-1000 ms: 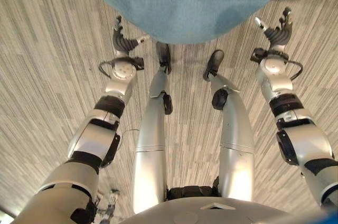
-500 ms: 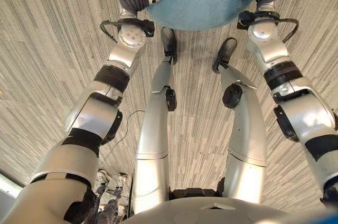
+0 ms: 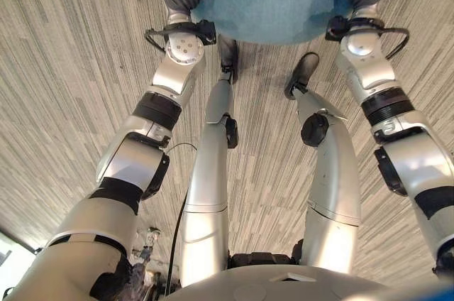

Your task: Pick up all the scattered cushions and arrange them neatly on the sofa.

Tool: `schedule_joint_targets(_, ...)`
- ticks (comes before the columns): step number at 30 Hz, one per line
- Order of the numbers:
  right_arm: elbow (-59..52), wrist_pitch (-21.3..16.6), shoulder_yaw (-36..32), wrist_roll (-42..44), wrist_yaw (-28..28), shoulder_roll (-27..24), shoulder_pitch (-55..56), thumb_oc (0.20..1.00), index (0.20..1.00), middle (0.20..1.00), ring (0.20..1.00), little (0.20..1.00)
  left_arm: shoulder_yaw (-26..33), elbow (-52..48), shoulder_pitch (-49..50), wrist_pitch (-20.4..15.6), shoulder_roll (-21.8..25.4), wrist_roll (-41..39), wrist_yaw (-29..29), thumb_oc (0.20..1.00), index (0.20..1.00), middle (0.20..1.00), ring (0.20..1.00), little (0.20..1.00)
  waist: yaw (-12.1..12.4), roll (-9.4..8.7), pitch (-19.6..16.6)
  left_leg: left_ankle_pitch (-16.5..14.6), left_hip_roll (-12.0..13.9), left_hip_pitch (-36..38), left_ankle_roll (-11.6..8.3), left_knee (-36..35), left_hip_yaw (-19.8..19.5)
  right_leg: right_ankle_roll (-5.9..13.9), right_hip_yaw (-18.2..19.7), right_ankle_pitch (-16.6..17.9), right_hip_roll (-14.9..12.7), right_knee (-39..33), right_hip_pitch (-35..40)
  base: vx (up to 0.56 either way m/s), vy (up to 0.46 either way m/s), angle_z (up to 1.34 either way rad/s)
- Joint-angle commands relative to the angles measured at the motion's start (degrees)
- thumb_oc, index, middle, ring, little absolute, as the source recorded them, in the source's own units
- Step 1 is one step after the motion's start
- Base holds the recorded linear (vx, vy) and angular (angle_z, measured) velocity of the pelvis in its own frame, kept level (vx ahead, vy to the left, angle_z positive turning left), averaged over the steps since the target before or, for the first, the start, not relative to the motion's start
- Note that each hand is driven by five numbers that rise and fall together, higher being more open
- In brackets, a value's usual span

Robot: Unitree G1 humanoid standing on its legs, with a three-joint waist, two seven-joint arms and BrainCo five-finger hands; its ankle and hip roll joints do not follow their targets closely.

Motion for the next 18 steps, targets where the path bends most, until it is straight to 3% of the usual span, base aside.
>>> schedule_joint_targets(1,-7.9,-8.2,0.4,-1.8,1.5,7.5,5.6,0.200,0.200,0.200,0.200,0.200,-0.9,-6.8,6.3,-8.8,-5.9,1.1,-2.3,0.200,0.200,0.200,0.200,0.200,-1.1,-0.17,-17.4,-7.6,0.0,-2.3,-1.17,0.2,-4.1,11.24,5.0,2.9,2.1,-6.2,0.1,-0.05,-0.015,0.02)
schedule_joint_targets(5,-14.1,-9.0,-1.1,-1.7,3.4,7.8,12.6,0.200,0.200,0.200,0.200,0.200,-0.6,-13.3,13.2,-9.0,-6.5,2.1,-4.3,0.200,0.200,0.200,0.200,0.200,-1.3,-0.37,-16.8,-7.3,0.5,6.8,-2.01,-3.7,-4.4,11.10,3.6,3.4,2.4,-9.4,8.5,-0.03,-0.060,-0.01)
schedule_joint_targets(10,-25.6,-9.9,-2.6,-2.6,7.1,8.3,27.6,0.200,0.200,0.200,0.200,0.200,-0.8,-23.4,27.8,-9.6,-6.9,2.2,-8.5,0.200,0.200,0.200,0.200,0.200,-1.3,-0.60,-17.4,-5.3,0.6,24.6,-2.86,-11.2,-4.1,10.16,0.9,6.2,3.0,-19.7,25.7,-0.06,-0.068,-0.09)
schedule_joint_targets(18,-37.0,-8.8,-6.1,-8.1,10.8,4.9,42.5,0.200,0.200,0.200,0.200,0.200,1.6,-32.3,43.1,-9.6,-3.1,4.9,-11.6,0.200,0.200,0.200,0.200,0.200,-1.8,-0.65,-18.0,-5.9,1.4,48.3,-2.95,-17.6,-2.5,10.23,-0.9,6.0,5.2,-29.7,51.1,0.09,-0.007,-0.05)
